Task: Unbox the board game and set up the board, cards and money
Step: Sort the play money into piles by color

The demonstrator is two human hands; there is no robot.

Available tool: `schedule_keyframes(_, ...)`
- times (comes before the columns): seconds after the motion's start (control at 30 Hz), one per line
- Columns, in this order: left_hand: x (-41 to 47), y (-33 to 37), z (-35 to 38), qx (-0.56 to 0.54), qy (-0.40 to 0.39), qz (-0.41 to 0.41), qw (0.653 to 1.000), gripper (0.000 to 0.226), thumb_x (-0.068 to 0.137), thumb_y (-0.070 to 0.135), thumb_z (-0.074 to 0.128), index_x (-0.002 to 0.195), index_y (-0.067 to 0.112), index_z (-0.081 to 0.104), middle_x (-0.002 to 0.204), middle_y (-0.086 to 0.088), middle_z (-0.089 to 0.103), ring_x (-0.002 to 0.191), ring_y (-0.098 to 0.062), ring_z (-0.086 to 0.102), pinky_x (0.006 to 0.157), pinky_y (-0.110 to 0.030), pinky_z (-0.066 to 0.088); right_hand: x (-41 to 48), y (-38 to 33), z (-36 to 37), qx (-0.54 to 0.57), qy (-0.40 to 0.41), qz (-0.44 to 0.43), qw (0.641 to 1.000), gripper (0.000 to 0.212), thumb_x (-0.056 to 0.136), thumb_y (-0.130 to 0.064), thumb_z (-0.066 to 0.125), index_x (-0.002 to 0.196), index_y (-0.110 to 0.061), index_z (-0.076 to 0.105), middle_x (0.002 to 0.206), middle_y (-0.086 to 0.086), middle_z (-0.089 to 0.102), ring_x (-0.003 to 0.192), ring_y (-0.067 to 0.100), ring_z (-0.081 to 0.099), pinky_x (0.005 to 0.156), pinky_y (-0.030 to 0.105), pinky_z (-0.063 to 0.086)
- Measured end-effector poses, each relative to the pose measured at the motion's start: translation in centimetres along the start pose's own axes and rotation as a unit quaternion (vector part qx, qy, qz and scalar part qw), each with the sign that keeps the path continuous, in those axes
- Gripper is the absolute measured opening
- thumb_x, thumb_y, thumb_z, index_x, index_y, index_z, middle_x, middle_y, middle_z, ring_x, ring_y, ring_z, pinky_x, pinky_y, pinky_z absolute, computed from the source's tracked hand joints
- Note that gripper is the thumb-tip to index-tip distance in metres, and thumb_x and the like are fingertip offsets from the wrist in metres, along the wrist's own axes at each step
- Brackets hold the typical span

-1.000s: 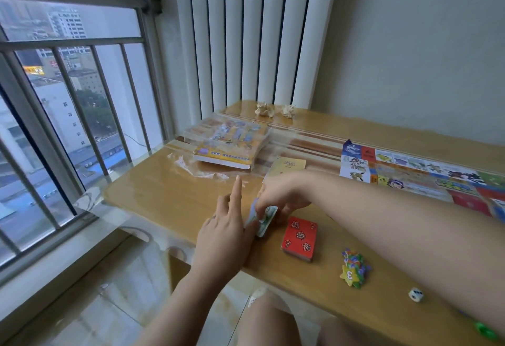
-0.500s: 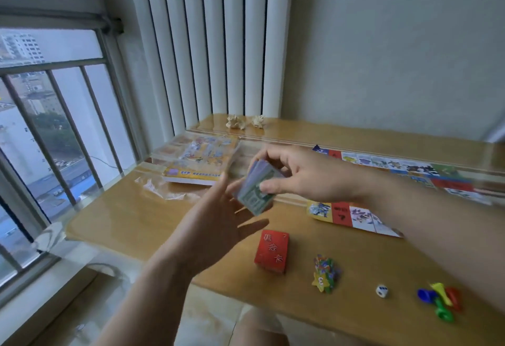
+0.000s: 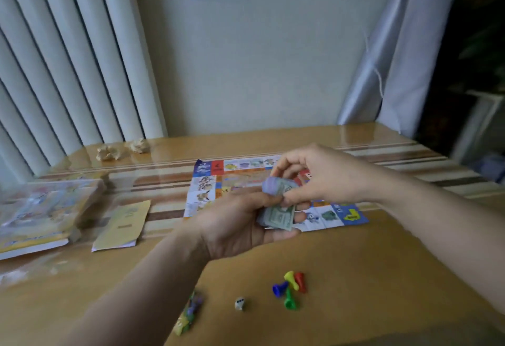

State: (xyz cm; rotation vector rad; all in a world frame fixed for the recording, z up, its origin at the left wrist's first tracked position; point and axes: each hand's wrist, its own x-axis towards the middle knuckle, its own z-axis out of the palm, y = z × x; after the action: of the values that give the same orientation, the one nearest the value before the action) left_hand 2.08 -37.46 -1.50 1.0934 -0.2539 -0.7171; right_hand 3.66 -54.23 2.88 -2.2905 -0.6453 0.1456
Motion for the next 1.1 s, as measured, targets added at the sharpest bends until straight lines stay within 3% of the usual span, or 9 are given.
schedule_keyframes(0.07,2.5,-0.5,1.8,-0.027,0.012,0.014,0.999,0.032,0.078,0.007,0.053,0.109,0.0,0.057,0.09,-0.016,0.069,0.078,-0.02,0.071,0.068,-0.036,0.059,-1.0,2.0,-2.0,0.01,0.02,0.017,1.0,0.035,0.073,-0.009,0.08,0.099,-0.025,0.063,0.088,-0.009,0.069,0.079,0.009,0.065,0.078,0.03,0.052)
schedule_keyframes(0.17,6.1,-1.0,3.9,-0.042,0.041,0.024,0.998,0.015,0.091,0.001,0.047,0.101,-0.001,0.059,0.087,-0.016,0.069,0.077,-0.02,0.071,0.065,-0.036,0.06,-2.2,5.0,-4.8,0.044,0.058,0.072,0.995,0.035,0.072,-0.019,0.081,0.1,-0.028,0.062,0.091,-0.011,0.063,0.077,0.005,0.059,0.072,0.016,0.051)
schedule_keyframes(0.3,10.4,-1.6,6.1,0.01,0.059,0.013,0.998,0.014,0.094,0.001,0.049,0.098,0.003,0.062,0.081,-0.009,0.072,0.075,-0.015,0.071,0.068,-0.033,0.06,-3.5,9.1,-6.8,0.218,0.1,0.16,0.958,0.023,0.073,-0.019,0.078,0.084,-0.01,0.06,0.067,0.0,0.066,0.059,0.013,0.064,0.084,0.041,0.053)
schedule_keyframes(0.4,13.2,-2.5,7.2,0.046,0.086,-0.008,0.995,0.009,0.091,0.002,0.055,0.094,0.007,0.062,0.072,-0.003,0.071,0.066,-0.012,0.069,0.063,-0.026,0.059,-4.3,11.7,-7.6,0.271,0.104,0.2,0.936,0.02,0.076,-0.016,0.074,0.077,-0.004,0.058,0.061,0.004,0.061,0.055,0.013,0.063,0.075,0.033,0.056)
schedule_keyframes(0.53,15.7,-3.8,8.1,0.073,0.088,-0.043,0.993,0.009,0.089,0.003,0.059,0.096,0.008,0.062,0.068,-0.001,0.07,0.063,-0.011,0.067,0.058,-0.022,0.058,-5.4,14.3,-8.2,0.266,0.096,0.232,0.931,0.018,0.083,-0.013,0.07,0.091,0.002,0.064,0.074,0.007,0.065,0.063,0.012,0.065,0.069,0.028,0.057)
schedule_keyframes(0.6,16.5,-4.2,8.5,0.064,0.078,-0.065,0.993,0.01,0.09,0.001,0.057,0.098,0.006,0.061,0.07,-0.004,0.07,0.064,-0.013,0.068,0.057,-0.023,0.058,-5.7,15.2,-8.4,0.269,0.103,0.237,0.928,0.013,0.083,-0.012,0.07,0.087,-0.002,0.063,0.077,0.007,0.067,0.064,0.01,0.065,0.062,0.025,0.054)
schedule_keyframes(0.73,17.9,-4.7,8.9,0.052,0.081,-0.088,0.992,0.012,0.09,0.001,0.056,0.101,0.006,0.06,0.075,-0.007,0.071,0.07,-0.015,0.068,0.062,-0.026,0.058,-6.0,16.7,-8.9,0.192,0.141,0.253,0.938,0.018,0.077,-0.018,0.077,0.077,-0.004,0.065,0.068,0.002,0.068,0.063,0.011,0.067,0.062,0.024,0.056)
schedule_keyframes(0.93,20.4,-5.4,9.8,0.079,0.097,-0.07,0.99,0.016,0.089,-0.001,0.059,0.101,0.01,0.06,0.075,-0.007,0.067,0.056,-0.009,0.066,0.05,-0.019,0.053,-6.8,18.6,-9.9,0.089,0.178,0.271,0.942,0.03,0.073,-0.031,0.08,0.079,-0.003,0.071,0.079,0.01,0.073,0.073,0.016,0.068,0.076,0.035,0.059)
schedule_keyframes(1.1,22.3,-6.8,11.1,0.013,0.108,-0.1,0.989,0.012,0.089,0.0,0.059,0.098,0.008,0.06,0.072,-0.007,0.069,0.06,-0.014,0.066,0.049,-0.022,0.054,-8.3,19.9,-11.1,0.123,0.185,0.283,0.933,0.012,0.081,-0.02,0.074,0.082,-0.008,0.073,0.083,0.008,0.074,0.086,0.021,0.07,0.083,0.036,0.058)
